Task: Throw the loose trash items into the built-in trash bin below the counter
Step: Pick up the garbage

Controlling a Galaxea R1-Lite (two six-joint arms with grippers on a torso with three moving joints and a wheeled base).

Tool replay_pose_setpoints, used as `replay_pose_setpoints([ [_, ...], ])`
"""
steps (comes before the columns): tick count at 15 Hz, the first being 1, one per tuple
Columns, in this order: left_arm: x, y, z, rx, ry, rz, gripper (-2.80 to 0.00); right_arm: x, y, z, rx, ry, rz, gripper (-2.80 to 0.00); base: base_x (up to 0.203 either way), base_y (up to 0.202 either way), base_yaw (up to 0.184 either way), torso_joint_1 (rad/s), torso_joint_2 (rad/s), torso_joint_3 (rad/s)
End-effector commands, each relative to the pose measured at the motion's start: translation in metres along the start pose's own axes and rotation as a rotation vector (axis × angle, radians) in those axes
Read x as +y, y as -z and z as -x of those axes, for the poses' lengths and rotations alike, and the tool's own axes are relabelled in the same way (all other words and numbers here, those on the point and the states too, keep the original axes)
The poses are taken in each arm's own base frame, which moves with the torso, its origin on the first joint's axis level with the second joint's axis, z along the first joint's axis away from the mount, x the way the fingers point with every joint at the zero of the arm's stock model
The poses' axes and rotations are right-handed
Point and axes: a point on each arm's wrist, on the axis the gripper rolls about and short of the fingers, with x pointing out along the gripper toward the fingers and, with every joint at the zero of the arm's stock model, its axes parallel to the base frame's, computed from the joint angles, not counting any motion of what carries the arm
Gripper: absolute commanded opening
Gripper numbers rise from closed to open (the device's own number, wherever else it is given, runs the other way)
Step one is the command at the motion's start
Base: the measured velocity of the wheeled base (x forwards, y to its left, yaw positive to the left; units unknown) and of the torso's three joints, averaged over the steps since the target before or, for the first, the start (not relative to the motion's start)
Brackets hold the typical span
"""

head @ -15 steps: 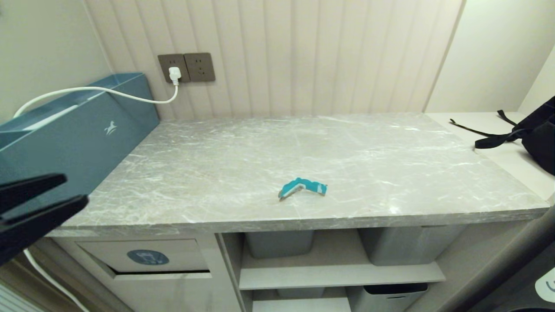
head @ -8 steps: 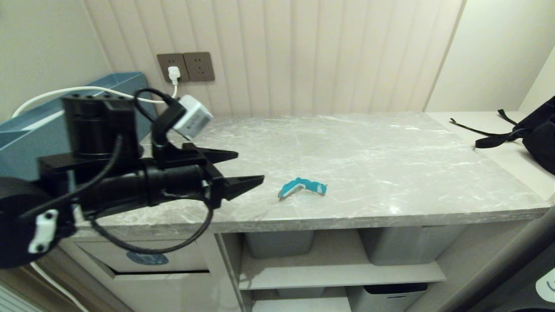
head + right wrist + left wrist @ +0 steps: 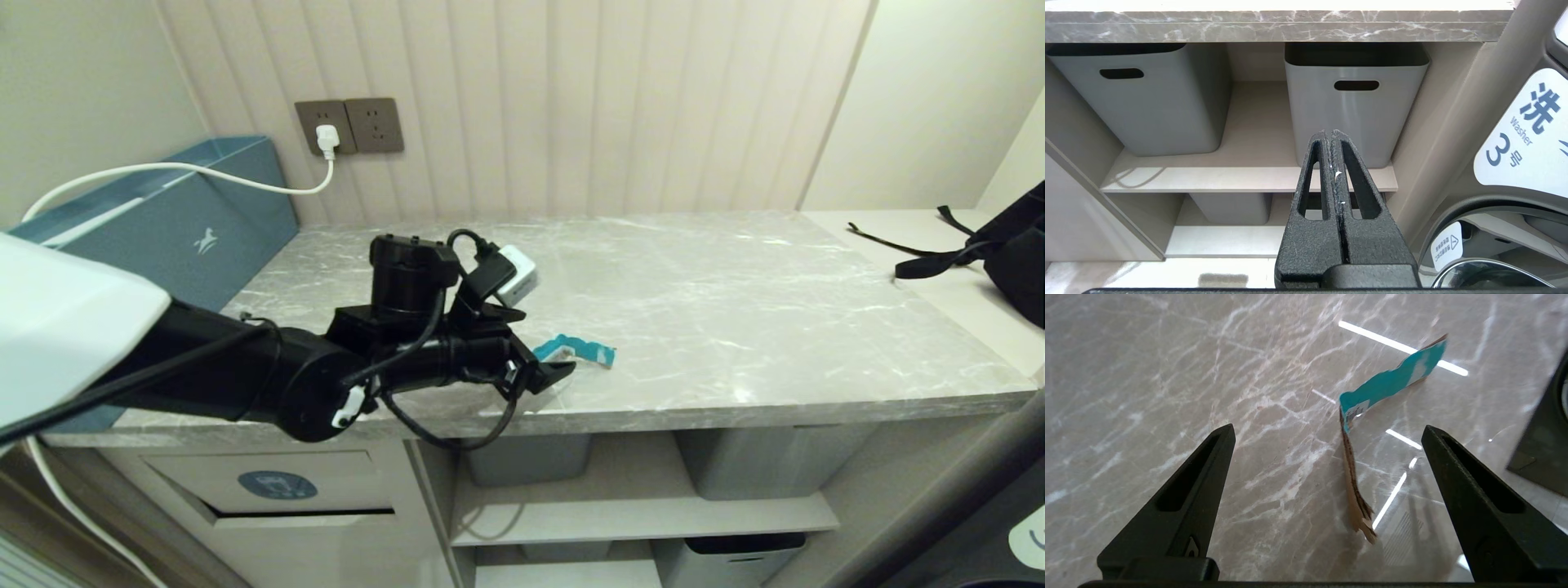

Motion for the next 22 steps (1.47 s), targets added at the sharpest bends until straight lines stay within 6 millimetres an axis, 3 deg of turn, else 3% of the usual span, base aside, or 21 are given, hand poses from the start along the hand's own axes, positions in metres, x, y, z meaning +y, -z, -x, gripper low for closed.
replay_pose_setpoints([
  [1,-0.003,0.009,-0.015,0.031,0.0,0.001,0.0,0.0,0.0,0.0,0.0,-0.001,0.0,-2.8,0.0,0.0,0.0,0.0,0.0,0.0],
  [5,-0.003,0.008,-0.021,0.039,-0.027,-0.004,0.0,0.0,0.0,0.0,-0.001,-0.001,0.0,-2.8,0.0,0.0,0.0,0.0,0.0,0.0],
  [6,-0.003,0.005,-0.021,0.03,-0.029,-0.004,-2.8,0.0,0.0,0.0,-0.002,-0.001,0.0,-2.8,0.0,0.0,0.0,0.0,0.0,0.0],
  [18,-0.003,0.001,-0.017,0.021,-0.037,0.002,-2.8,0.0,0.0,0.0,-0.002,-0.001,0.0,-2.8,0.0,0.0,0.0,0.0,0.0,0.0],
  [20,0.001,-0.01,-0.003,0.023,-0.096,0.068,-2.8,0.0,0.0,0.0,-0.001,-0.001,0.0,-2.8,0.0,0.0,0.0,0.0,0.0,0.0],
  [22,0.009,-0.027,0.023,0.032,-0.202,0.187,-2.8,0.0,0.0,0.0,0.0,-0.001,0.0,-2.8,0.0,0.0,0.0,0.0,0.0,0.0],
])
